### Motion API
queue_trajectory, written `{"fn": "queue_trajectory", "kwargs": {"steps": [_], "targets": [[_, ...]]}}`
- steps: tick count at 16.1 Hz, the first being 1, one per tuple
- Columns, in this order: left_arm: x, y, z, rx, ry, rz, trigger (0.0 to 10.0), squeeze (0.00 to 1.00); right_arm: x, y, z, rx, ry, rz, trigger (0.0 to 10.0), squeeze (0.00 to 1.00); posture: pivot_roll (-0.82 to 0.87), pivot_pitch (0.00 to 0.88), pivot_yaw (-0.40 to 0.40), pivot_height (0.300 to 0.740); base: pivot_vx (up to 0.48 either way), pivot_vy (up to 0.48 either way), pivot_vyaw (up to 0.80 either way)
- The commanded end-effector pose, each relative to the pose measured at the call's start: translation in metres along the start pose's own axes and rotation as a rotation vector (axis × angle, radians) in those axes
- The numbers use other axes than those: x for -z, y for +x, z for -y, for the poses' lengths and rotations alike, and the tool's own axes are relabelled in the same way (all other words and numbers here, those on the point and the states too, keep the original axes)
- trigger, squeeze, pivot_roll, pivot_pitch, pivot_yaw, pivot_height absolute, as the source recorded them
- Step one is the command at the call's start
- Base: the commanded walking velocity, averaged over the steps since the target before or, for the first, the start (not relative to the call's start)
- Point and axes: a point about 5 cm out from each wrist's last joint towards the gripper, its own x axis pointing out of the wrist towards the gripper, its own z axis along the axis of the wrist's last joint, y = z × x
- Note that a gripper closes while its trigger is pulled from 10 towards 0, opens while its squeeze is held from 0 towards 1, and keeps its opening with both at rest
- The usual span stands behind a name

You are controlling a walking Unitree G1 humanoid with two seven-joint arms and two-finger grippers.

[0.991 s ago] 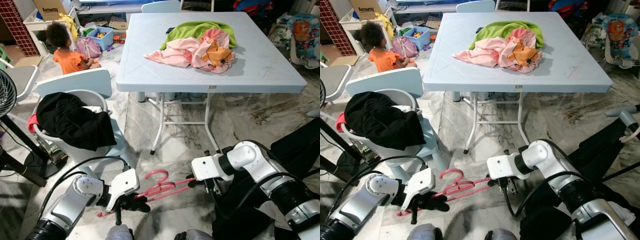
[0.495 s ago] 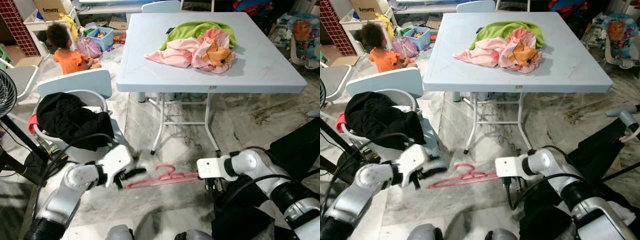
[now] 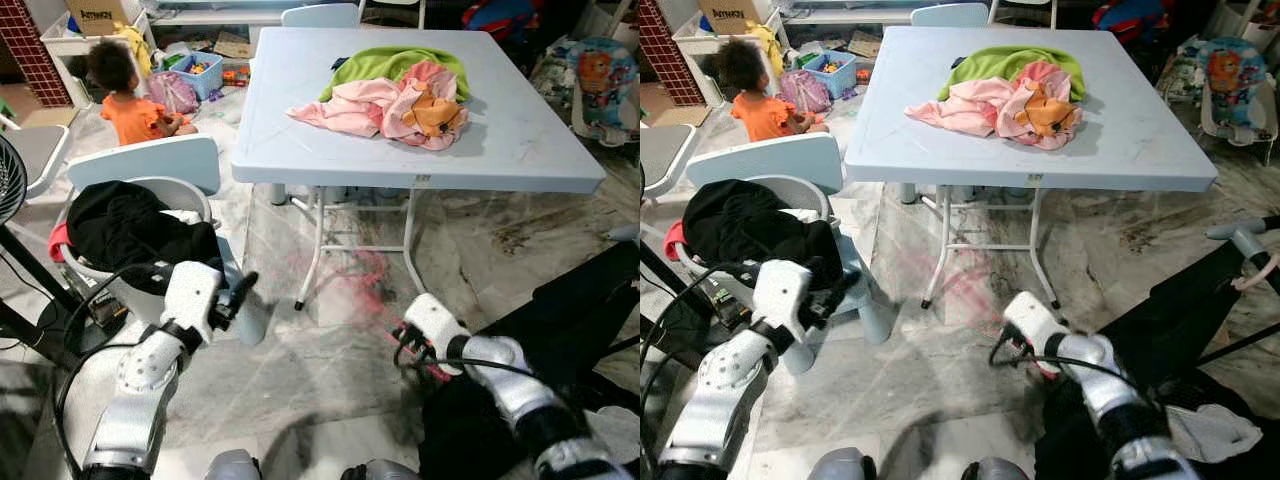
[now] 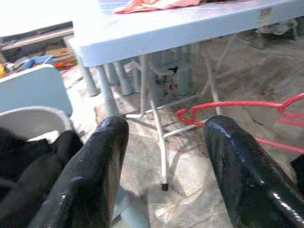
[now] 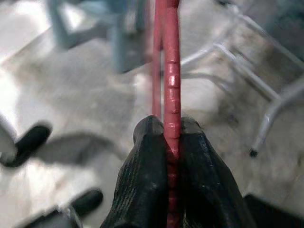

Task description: Hang hanger

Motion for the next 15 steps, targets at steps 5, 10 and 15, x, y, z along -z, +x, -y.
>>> {"fn": "queue_trajectory", "kwargs": {"steps": [5, 10, 15], "targets": [[0.004, 0.001, 0.007, -0.039, -0.056, -0.021, 10.0, 0.18, -0.003, -0.011, -0.006, 0.274, 0.339, 0.158, 9.8, 0.00, -0.01, 0.000, -0.045, 0.740, 0.000, 0.000, 0.00], [0.004, 0.001, 0.012, -0.007, -0.084, -0.026, 10.0, 0.00, -0.016, -0.010, -0.025, 0.287, 0.415, 0.228, 10.0, 0.00, -0.02, 0.002, -0.039, 0.740, 0.000, 0.278, -0.10], [0.001, 0.005, 0.009, 0.003, -0.109, -0.025, 10.0, 0.00, -0.016, -0.019, -0.014, 0.325, 0.417, 0.227, 10.0, 0.00, -0.02, 0.000, -0.034, 0.740, 0.000, 0.480, -0.80]]}}
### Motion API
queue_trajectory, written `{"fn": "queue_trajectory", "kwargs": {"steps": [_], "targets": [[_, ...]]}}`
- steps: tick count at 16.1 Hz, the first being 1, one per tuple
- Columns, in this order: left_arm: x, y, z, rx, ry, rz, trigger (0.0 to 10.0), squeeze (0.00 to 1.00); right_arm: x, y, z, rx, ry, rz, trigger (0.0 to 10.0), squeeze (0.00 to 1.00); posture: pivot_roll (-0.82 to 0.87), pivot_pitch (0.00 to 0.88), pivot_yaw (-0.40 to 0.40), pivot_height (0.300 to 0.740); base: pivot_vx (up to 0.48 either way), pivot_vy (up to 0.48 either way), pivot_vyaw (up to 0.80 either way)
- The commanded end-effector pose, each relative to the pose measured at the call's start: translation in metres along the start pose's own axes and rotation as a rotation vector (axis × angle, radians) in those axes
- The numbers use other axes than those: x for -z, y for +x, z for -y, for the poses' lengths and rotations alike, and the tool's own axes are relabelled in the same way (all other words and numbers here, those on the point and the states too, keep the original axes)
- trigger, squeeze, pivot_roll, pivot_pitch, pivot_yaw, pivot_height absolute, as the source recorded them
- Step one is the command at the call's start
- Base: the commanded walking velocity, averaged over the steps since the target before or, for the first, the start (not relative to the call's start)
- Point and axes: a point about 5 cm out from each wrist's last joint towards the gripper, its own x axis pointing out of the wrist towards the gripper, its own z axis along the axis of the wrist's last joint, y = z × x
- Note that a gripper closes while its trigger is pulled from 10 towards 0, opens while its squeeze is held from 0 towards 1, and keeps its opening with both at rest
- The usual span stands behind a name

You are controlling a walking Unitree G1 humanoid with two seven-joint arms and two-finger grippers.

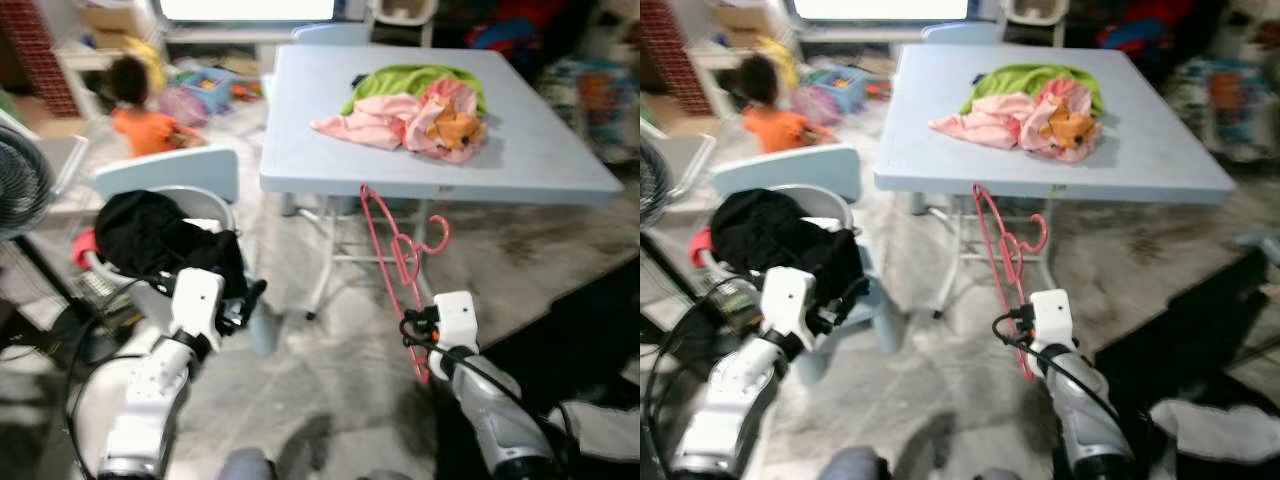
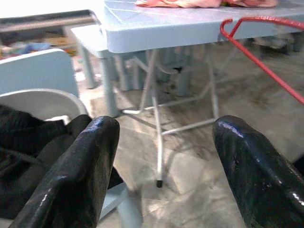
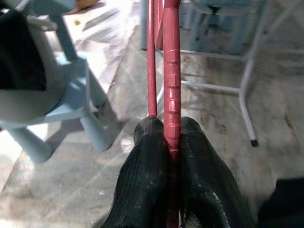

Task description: Hang hanger

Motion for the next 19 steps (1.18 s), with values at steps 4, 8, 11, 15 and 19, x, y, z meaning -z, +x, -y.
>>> {"fn": "queue_trajectory", "kwargs": {"steps": [4, 8, 11, 15, 19], "targets": [[-0.005, 0.007, 0.002, 0.024, -0.010, 0.010, 10.0, 0.00, -0.012, 0.000, 0.004, 0.035, 0.007, 0.036, 10.0, 0.00, -0.02, 0.000, -0.031, 0.740, 0.000, 0.480, -0.69], [-0.007, 0.010, 0.001, 0.032, -0.002, 0.008, 10.0, 0.00, -0.012, 0.001, 0.000, 0.038, 0.004, 0.038, 10.0, 0.00, -0.03, 0.000, -0.036, 0.740, 0.000, 0.480, -0.47], [-0.007, 0.012, 0.000, 0.032, -0.018, 0.003, 10.0, 0.00, -0.013, 0.001, 0.001, 0.051, 0.002, 0.038, 10.0, 0.00, -0.03, 0.000, -0.036, 0.740, 0.000, 0.480, 0.00], [-0.009, 0.011, -0.001, 0.043, 0.020, 0.017, 10.0, 0.00, -0.017, 0.002, -0.003, 0.058, -0.006, 0.060, 10.0, 0.00, -0.04, 0.000, -0.018, 0.740, 0.000, 0.097, -0.73], [-0.009, 0.012, 0.003, 0.045, 0.012, 0.028, 10.0, 0.00, -0.041, -0.005, 0.009, 0.174, -0.051, 0.220, 10.0, 0.00, -0.05, 0.000, -0.013, 0.740, 0.000, 0.000, -0.80]]}}
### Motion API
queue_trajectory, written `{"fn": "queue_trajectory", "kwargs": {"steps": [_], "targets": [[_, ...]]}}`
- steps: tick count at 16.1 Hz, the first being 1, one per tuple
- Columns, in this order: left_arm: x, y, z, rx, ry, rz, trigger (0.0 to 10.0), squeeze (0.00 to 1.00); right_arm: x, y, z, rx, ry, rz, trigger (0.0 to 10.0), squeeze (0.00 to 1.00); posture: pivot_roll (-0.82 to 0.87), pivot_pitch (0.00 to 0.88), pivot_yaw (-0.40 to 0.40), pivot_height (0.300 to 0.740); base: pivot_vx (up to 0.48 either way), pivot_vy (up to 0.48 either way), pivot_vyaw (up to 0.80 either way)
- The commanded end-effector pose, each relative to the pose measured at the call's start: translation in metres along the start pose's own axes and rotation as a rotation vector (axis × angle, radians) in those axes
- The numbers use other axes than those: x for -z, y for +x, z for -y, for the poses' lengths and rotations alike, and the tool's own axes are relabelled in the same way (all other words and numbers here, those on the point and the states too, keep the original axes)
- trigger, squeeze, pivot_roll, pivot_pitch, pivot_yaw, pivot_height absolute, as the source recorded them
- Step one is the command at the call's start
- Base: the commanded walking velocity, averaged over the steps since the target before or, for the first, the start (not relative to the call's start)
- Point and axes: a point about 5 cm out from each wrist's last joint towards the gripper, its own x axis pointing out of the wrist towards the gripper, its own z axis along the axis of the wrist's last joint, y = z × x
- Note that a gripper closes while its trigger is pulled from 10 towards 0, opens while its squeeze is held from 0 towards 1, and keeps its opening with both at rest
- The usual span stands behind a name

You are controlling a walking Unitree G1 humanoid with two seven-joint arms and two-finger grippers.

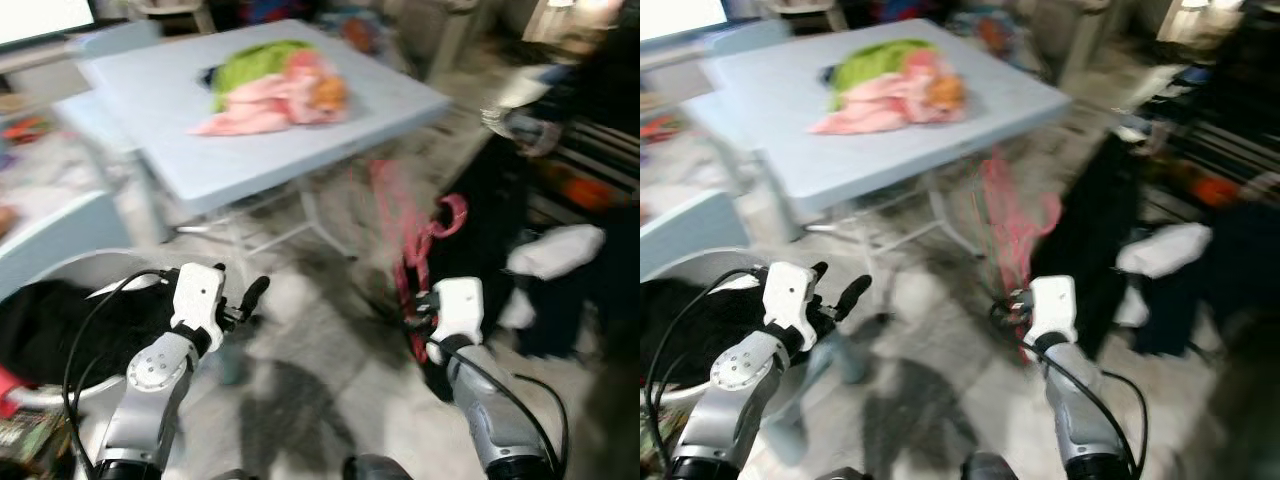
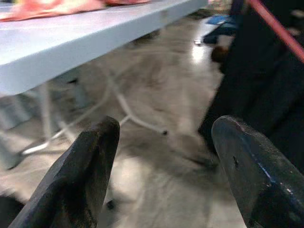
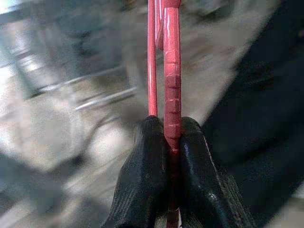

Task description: Hang hanger

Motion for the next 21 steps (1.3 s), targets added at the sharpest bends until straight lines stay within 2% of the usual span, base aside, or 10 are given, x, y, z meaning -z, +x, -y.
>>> {"fn": "queue_trajectory", "kwargs": {"steps": [1, 2, 3, 4, 5, 9, 12, 13, 16, 21], "targets": [[-0.004, 0.002, 0.000, -0.003, 0.008, 0.017, 10.0, 0.00, -0.009, 0.000, 0.013, 0.090, -0.011, 0.034, 10.0, 0.00, -0.05, 0.000, -0.013, 0.740, 0.000, 0.000, -0.80], [-0.004, 0.003, 0.000, -0.009, -0.003, 0.022, 10.0, 0.00, -0.009, -0.001, 0.020, 0.152, 0.028, 0.028, 10.0, 0.00, -0.05, 0.001, -0.014, 0.740, 0.000, 0.000, -0.80], [-0.005, 0.003, -0.002, -0.025, -0.016, 0.026, 10.0, 0.00, -0.011, -0.001, 0.021, 0.162, 0.037, 0.043, 10.0, 0.00, -0.05, 0.004, -0.017, 0.740, 0.000, 0.000, -0.80], [-0.005, 0.002, -0.005, -0.031, -0.084, 0.033, 10.0, 0.00, -0.012, -0.004, 0.019, 0.156, 0.029, 0.069, 10.0, 0.00, -0.05, 0.006, -0.024, 0.740, 0.000, 0.000, -0.80], [-0.005, 0.002, -0.005, -0.036, -0.105, 0.035, 10.0, 0.00, -0.011, -0.006, 0.016, 0.154, 0.019, 0.076, 10.0, 0.00, -0.05, 0.000, -0.027, 0.740, 0.000, 0.000, -0.80], [-0.007, 0.003, -0.006, -0.035, -0.093, 0.046, 10.0, 0.00, -0.023, -0.009, 0.013, 0.194, -0.069, 0.170, 10.0, 0.00, -0.04, 0.000, -0.021, 0.740, 0.000, 0.000, -0.80], [-0.008, 0.005, -0.003, -0.022, -0.095, 0.043, 10.0, 0.00, -0.041, -0.006, 0.035, 0.344, -0.124, 0.227, 10.0, 0.00, -0.04, 0.000, -0.014, 0.740, 0.000, 0.000, -0.80], [-0.009, 0.006, -0.003, -0.012, -0.094, 0.049, 10.0, 0.00, -0.042, -0.005, 0.040, 0.365, -0.109, 0.221, 10.0, 0.00, -0.04, 0.000, -0.014, 0.740, 0.000, 0.000, -0.80], [-0.009, 0.006, -0.003, 0.000, -0.096, 0.048, 10.0, 0.00, -0.036, 0.000, 0.036, 0.328, -0.084, 0.197, 10.0, 0.00, -0.04, 0.000, -0.015, 0.740, 0.000, 0.000, -0.80], [-0.010, 0.004, 0.001, 0.029, -0.107, 0.053, 10.0, 0.00, -0.032, 0.003, 0.024, 0.280, -0.058, 0.179, 10.0, 0.00, -0.03, 0.003, -0.024, 0.740, 0.285, 0.000, -0.72]]}}
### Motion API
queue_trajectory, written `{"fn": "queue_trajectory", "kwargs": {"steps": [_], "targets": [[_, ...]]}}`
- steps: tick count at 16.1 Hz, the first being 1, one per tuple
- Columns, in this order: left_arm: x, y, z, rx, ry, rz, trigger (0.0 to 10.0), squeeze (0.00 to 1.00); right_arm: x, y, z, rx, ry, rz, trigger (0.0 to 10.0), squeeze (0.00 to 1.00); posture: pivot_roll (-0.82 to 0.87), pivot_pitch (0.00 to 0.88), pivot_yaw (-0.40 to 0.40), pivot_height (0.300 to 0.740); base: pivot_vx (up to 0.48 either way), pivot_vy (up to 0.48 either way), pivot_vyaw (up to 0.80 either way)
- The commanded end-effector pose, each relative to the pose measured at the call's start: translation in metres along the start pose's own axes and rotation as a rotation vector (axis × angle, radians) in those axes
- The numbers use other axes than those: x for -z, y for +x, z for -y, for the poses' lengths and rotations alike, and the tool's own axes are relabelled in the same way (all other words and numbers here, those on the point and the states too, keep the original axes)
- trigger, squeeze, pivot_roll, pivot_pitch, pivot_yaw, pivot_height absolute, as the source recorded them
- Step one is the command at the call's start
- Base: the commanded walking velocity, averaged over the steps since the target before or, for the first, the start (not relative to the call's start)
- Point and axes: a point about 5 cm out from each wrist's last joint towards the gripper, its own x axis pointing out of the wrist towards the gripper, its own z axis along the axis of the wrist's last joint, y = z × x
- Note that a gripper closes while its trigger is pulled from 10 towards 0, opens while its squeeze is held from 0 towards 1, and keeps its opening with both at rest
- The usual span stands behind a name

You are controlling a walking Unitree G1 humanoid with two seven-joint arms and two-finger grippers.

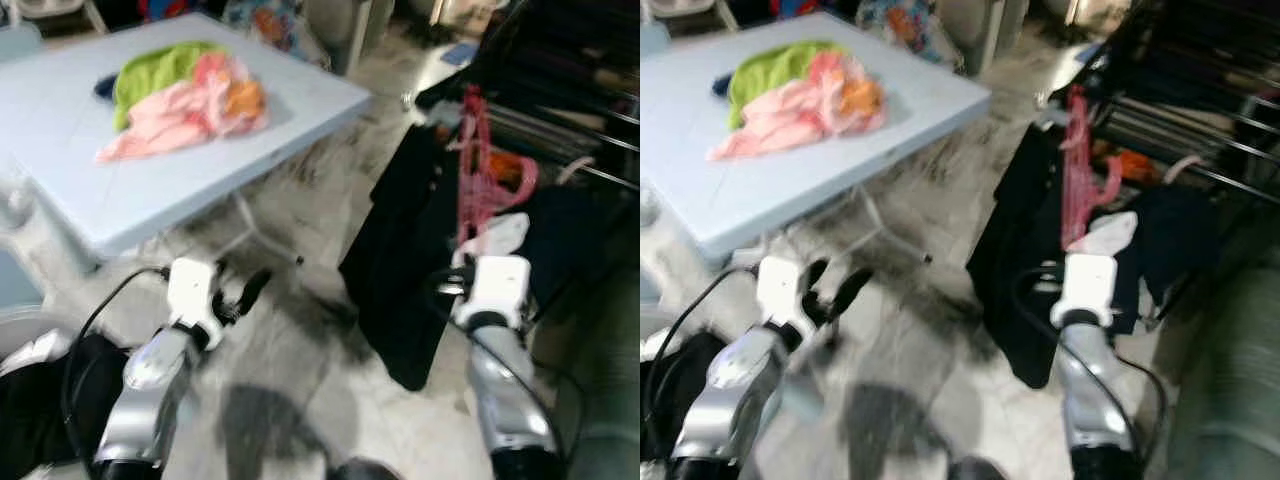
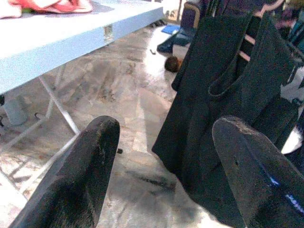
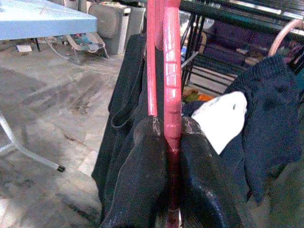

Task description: Hang hanger

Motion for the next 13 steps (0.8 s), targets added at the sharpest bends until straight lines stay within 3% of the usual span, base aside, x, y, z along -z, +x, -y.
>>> {"fn": "queue_trajectory", "kwargs": {"steps": [1, 6, 11, 13], "targets": [[-0.0071, 0.0053, 0.0059, 0.031, 0.001, 0.023, 10.0, 0.00, -0.0017, 0.0029, 0.0082, 0.023, -0.003, 0.006, 10.0, 0.00, -0.03, 0.003, -0.024, 0.740, 0.326, 0.000, -0.80], [-0.0048, 0.0047, 0.0087, 0.055, 0.008, 0.009, 10.0, 0.00, 0.0022, 0.0004, 0.0073, 0.007, -0.001, -0.005, 10.0, 0.00, -0.04, 0.003, -0.023, 0.740, 0.311, 0.000, -0.80], [-0.0007, 0.0056, 0.0091, 0.044, 0.009, -0.024, 10.0, 0.00, 0.0037, 0.0008, 0.0054, -0.006, -0.003, -0.008, 10.0, 0.00, -0.04, 0.002, -0.022, 0.740, 0.000, 0.000, -0.77], [-0.0015, 0.0053, 0.0103, 0.061, -0.002, -0.022, 10.0, 0.00, 0.0029, 0.0007, 0.0047, -0.013, -0.005, -0.003, 10.0, 0.00, -0.04, 0.004, -0.024, 0.740, 0.000, 0.154, 0.00]]}}
